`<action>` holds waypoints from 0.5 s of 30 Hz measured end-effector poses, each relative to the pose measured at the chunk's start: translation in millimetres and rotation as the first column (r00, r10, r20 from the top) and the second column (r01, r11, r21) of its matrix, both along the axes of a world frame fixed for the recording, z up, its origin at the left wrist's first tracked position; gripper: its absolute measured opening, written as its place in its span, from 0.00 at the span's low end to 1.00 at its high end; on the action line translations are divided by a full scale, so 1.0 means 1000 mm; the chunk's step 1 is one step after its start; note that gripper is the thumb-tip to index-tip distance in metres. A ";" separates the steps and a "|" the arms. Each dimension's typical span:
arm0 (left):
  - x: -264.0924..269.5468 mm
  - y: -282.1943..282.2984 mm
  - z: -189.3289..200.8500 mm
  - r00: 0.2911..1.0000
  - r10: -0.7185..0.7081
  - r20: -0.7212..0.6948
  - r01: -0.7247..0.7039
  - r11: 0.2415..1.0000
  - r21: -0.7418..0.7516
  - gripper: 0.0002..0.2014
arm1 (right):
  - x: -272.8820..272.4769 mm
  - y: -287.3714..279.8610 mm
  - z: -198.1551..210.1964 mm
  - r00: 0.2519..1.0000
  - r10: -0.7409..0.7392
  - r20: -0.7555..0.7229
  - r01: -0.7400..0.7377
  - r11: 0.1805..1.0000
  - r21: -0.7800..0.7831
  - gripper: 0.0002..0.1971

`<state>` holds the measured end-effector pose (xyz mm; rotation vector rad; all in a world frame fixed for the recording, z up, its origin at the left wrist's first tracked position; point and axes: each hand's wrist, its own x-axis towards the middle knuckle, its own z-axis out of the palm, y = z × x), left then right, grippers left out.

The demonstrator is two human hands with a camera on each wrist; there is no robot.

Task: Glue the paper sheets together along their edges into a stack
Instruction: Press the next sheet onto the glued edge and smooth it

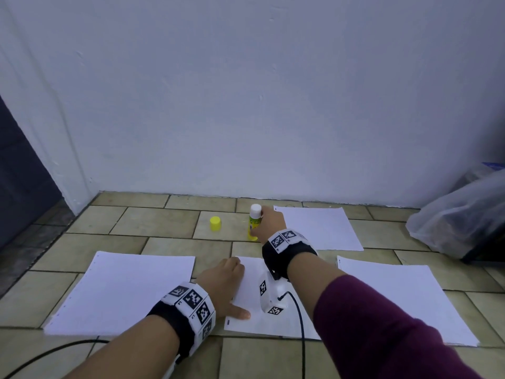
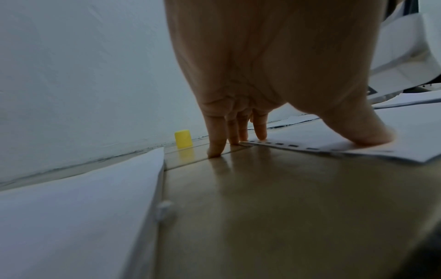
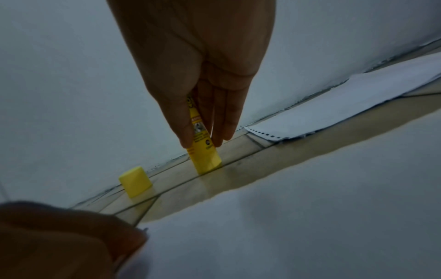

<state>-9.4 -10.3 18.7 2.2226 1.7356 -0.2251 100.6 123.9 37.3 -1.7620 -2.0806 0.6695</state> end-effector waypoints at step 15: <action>-0.002 0.001 0.000 0.998 0.007 0.059 -0.008 1.000 0.011 0.46 | 0.133 -0.039 0.040 0.985 0.024 0.168 -0.026 1.000 0.012 0.28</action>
